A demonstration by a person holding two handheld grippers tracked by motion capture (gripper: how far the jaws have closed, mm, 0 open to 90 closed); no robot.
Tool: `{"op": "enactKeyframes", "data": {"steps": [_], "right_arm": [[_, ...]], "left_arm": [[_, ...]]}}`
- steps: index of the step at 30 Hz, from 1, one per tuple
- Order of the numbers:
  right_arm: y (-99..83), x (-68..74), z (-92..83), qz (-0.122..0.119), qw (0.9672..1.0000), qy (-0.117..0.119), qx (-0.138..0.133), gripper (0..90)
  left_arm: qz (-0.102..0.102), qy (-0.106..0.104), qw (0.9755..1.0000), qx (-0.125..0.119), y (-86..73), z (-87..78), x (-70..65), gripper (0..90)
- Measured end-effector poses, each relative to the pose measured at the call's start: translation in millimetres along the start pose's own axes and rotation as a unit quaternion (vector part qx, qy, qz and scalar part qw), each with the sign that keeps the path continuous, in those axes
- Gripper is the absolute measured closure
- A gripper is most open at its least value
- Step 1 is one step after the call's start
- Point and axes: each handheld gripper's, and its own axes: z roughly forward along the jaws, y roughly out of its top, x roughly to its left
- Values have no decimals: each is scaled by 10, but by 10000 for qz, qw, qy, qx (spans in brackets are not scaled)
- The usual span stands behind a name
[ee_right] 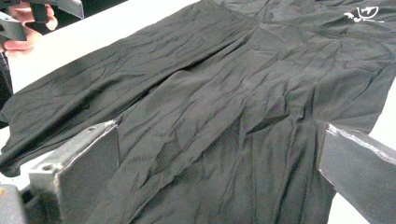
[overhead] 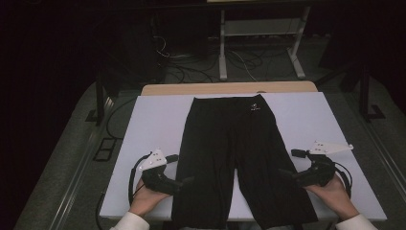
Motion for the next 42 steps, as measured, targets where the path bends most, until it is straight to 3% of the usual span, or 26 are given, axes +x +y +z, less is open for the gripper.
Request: {"op": "enactKeyframes", "data": {"steps": [30,42], "right_arm": [[37,69,-5,-82,9998,-153,36,0],[253,158,51,-310,9991,-266,65,0]], "left_arm": [[-7,63,10000,0,-6,-2,-14,0],[-26,80,10000,0,-9,-3,-13,0]]}}
